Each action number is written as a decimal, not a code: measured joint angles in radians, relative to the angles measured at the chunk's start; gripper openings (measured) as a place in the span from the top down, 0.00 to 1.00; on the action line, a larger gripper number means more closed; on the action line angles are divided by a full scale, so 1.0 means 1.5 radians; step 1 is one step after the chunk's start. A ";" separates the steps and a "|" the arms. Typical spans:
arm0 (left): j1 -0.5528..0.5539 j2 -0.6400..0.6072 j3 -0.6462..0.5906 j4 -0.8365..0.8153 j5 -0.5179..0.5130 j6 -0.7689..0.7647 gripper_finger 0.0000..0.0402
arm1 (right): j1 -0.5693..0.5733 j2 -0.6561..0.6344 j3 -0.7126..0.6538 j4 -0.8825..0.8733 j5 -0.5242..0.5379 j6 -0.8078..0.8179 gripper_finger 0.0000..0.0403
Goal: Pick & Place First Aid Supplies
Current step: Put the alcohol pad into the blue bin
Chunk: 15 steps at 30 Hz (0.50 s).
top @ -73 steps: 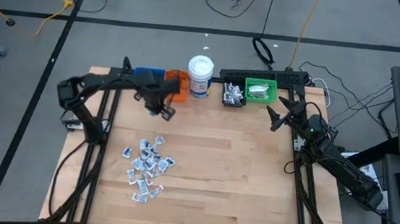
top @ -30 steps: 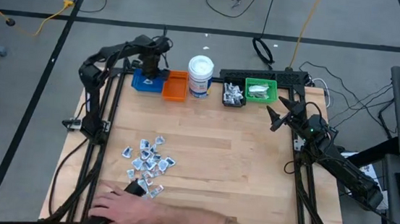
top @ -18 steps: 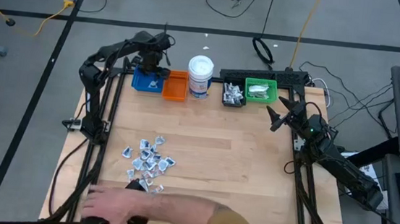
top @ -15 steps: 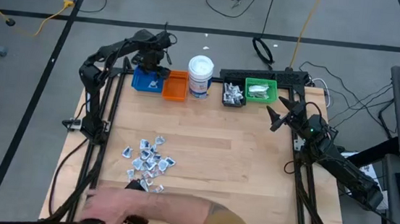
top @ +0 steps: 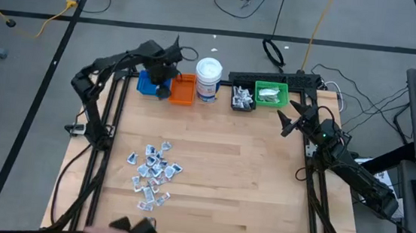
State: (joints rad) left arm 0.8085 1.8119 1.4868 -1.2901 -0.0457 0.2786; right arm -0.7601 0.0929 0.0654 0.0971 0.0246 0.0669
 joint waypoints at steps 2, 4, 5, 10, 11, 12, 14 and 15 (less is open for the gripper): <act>-0.033 -0.025 -0.026 0.007 0.002 -0.010 0.33 | 0.000 0.000 0.000 0.000 0.000 0.000 0.13; -0.069 -0.043 -0.042 0.007 0.003 -0.033 0.33 | 0.000 0.000 0.000 0.000 0.000 0.000 0.13; -0.087 -0.052 -0.051 0.007 0.003 -0.047 0.33 | 0.000 0.000 0.000 0.000 0.000 0.000 0.13; -0.168 -0.082 -0.084 0.006 0.020 -0.117 0.33 | 0.000 0.000 0.000 0.000 0.000 0.000 0.13; -0.185 -0.087 -0.089 0.006 0.024 -0.130 0.33 | 0.000 0.000 0.000 0.000 0.000 0.000 0.13; -0.201 -0.089 -0.091 0.006 0.029 -0.142 0.33 | 0.000 0.000 0.000 0.000 0.000 0.000 0.13; -0.235 -0.090 -0.095 0.003 0.032 -0.166 0.33 | 0.000 0.000 0.000 0.000 0.000 0.000 0.13; -0.251 -0.089 -0.096 0.003 0.032 -0.177 0.33 | 0.000 0.000 0.000 0.000 0.000 0.000 0.13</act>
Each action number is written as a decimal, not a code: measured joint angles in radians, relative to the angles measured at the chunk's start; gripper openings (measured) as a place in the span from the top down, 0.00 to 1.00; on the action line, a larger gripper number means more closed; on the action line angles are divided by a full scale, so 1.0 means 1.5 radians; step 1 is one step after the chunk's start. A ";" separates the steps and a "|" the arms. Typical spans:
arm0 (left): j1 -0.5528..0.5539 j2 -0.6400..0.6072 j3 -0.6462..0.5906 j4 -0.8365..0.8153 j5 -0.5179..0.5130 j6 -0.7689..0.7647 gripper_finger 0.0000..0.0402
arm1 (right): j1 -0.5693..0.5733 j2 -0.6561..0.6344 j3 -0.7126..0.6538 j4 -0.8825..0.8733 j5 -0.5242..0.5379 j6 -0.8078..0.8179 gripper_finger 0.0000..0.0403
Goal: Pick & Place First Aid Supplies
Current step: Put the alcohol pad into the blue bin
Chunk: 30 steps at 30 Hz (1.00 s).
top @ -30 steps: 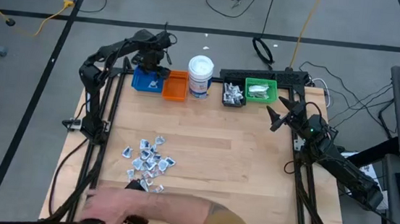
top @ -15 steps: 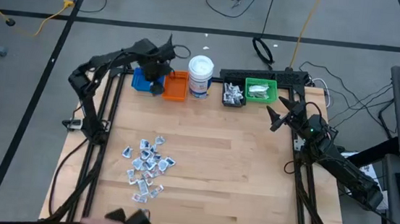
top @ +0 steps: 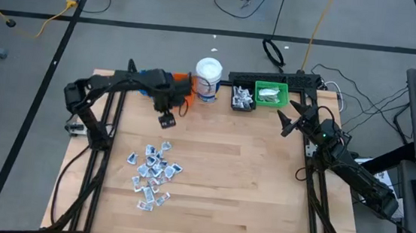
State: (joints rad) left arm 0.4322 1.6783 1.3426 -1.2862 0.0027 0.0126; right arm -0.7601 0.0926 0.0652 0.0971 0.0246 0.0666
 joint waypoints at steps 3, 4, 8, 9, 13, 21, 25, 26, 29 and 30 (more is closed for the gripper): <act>-0.045 -0.005 0.000 0.001 0.001 -0.028 0.33 | 0.000 0.000 0.000 0.000 0.000 0.000 0.13; -0.058 -0.005 0.000 0.001 0.000 -0.035 0.33 | 0.000 0.000 0.000 0.000 0.000 0.000 0.13; -0.102 -0.004 0.000 0.005 0.004 -0.082 0.33 | 0.000 0.000 0.000 0.000 0.000 0.000 0.13; -0.112 -0.004 -0.002 0.007 0.007 -0.096 0.33 | 0.000 0.000 0.000 0.000 0.000 0.000 0.13; -0.151 -0.001 -0.043 0.057 0.016 -0.122 0.33 | 0.000 0.000 0.000 0.000 0.000 0.000 0.13; -0.197 -0.001 -0.124 0.119 0.019 -0.172 0.33 | 0.000 0.000 0.000 0.000 0.000 0.000 0.13; -0.211 0.000 -0.153 0.180 0.034 -0.181 0.33 | 0.000 0.000 0.000 0.000 0.000 0.000 0.13; -0.213 0.000 -0.162 0.197 0.033 -0.186 0.33 | 0.000 0.000 0.000 0.000 0.000 0.000 0.13; -0.216 0.003 -0.191 0.242 0.035 -0.193 0.33 | 0.000 0.000 0.000 0.000 0.000 0.000 0.13; -0.216 0.005 -0.201 0.255 0.035 -0.193 0.33 | 0.000 0.000 0.000 0.000 0.000 0.000 0.13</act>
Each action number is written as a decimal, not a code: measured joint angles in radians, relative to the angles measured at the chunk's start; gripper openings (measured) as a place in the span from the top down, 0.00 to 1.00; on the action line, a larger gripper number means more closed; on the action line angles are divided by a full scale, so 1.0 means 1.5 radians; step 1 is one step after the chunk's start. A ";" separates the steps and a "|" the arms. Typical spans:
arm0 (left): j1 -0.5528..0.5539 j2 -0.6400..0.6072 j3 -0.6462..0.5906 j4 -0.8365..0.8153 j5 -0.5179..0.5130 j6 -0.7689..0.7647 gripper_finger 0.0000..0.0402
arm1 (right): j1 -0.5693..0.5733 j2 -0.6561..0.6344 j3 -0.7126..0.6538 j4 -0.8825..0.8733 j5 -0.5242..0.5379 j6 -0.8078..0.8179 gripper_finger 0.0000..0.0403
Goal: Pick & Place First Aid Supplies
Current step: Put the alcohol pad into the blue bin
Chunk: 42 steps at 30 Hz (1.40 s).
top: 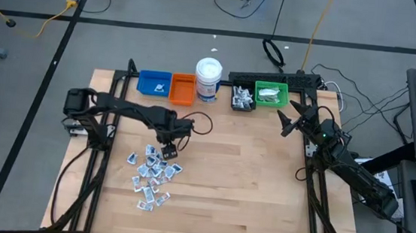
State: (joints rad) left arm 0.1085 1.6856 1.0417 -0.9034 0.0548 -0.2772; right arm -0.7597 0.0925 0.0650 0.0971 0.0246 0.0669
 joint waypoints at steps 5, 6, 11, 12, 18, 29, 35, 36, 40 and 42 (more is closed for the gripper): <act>0.000 0.019 -0.023 0.023 -0.001 -0.003 0.33 | 0.000 0.000 0.000 0.000 0.000 0.000 0.13; 0.000 0.022 -0.023 0.023 -0.002 0.004 0.34 | 0.000 0.000 0.000 0.000 0.000 0.000 0.13; 0.000 0.022 -0.023 0.027 -0.014 0.021 0.50 | 0.000 0.000 0.000 0.000 0.000 0.000 0.13; 0.000 0.022 -0.023 0.027 -0.015 0.021 0.55 | 0.000 0.000 0.000 0.000 0.000 0.000 0.13; 0.000 0.022 -0.023 0.027 -0.020 -0.010 0.90 | 0.000 0.000 0.000 0.000 0.000 0.000 0.13; 0.080 -0.040 -0.015 -0.029 -0.004 -0.105 0.99 | 0.000 0.000 0.000 0.000 0.000 0.000 0.13; 0.175 -0.066 -0.015 -0.059 0.016 -0.160 0.99 | 0.000 0.000 0.000 0.000 0.000 0.000 0.13; 0.190 -0.066 -0.015 -0.066 0.014 -0.171 0.99 | 0.000 0.000 0.000 0.000 0.000 0.000 0.13; 0.243 -0.066 -0.015 -0.075 0.013 -0.186 0.99 | 0.000 0.000 0.000 0.000 0.000 0.000 0.13; 0.266 -0.066 -0.015 -0.075 0.014 -0.188 1.00 | 0.000 0.000 0.000 0.000 0.000 0.000 0.13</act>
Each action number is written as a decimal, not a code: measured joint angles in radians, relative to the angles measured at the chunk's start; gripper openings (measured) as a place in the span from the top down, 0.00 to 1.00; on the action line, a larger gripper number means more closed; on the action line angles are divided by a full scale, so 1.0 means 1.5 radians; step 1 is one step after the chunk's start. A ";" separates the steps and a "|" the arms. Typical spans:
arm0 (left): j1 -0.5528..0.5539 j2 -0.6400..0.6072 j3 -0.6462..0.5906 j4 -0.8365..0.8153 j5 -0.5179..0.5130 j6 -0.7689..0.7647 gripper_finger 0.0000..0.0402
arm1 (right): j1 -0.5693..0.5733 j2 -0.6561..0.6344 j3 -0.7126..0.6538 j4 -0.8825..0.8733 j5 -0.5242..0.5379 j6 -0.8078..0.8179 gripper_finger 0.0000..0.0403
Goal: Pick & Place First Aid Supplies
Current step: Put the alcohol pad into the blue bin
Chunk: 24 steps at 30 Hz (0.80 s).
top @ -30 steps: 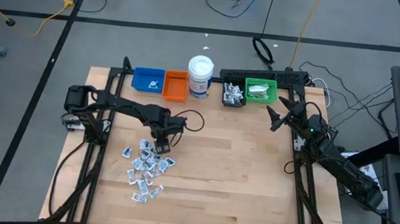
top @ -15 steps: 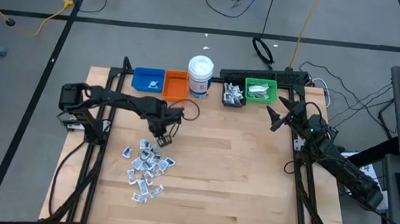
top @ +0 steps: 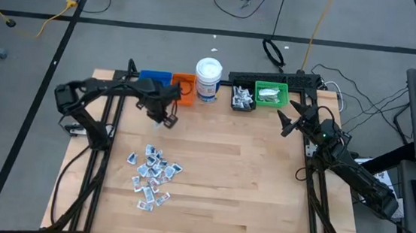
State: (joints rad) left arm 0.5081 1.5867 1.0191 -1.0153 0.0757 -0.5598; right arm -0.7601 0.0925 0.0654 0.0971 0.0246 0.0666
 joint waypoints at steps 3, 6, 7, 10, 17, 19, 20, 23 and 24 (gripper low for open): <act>0.043 0.000 0.004 -0.010 0.009 0.002 1.00 | 0.000 0.000 0.000 0.000 0.000 0.000 0.13; 0.097 0.000 0.029 -0.034 0.006 0.018 1.00 | 0.000 0.000 0.000 0.000 0.000 0.000 0.13; 0.115 0.001 0.038 -0.040 0.003 0.025 1.00 | 0.000 0.000 0.000 0.000 0.000 0.000 0.13; 0.164 0.021 0.078 -0.070 0.001 0.041 1.00 | 0.000 0.000 0.000 0.000 0.000 0.000 0.13; 0.267 0.112 0.211 -0.141 -0.025 0.098 1.00 | 0.000 0.000 0.000 0.000 0.000 0.000 0.13; 0.289 0.145 0.261 -0.164 -0.036 0.115 1.00 | 0.000 0.000 0.000 0.000 0.000 0.000 0.13; 0.301 0.163 0.284 -0.173 -0.038 0.125 1.00 | 0.000 0.000 0.000 0.000 0.000 0.000 0.13; 0.328 0.213 0.349 -0.197 -0.040 0.148 1.00 | 0.000 0.000 0.000 0.000 0.000 0.000 0.13; 0.335 0.228 0.368 -0.202 -0.040 0.153 1.00 | 0.000 0.000 0.000 0.000 0.000 0.000 0.13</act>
State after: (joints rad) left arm 1.0101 1.9289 1.5717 -1.3181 0.0156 -0.3303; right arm -0.7597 0.0925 0.0651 0.0967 0.0246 0.0669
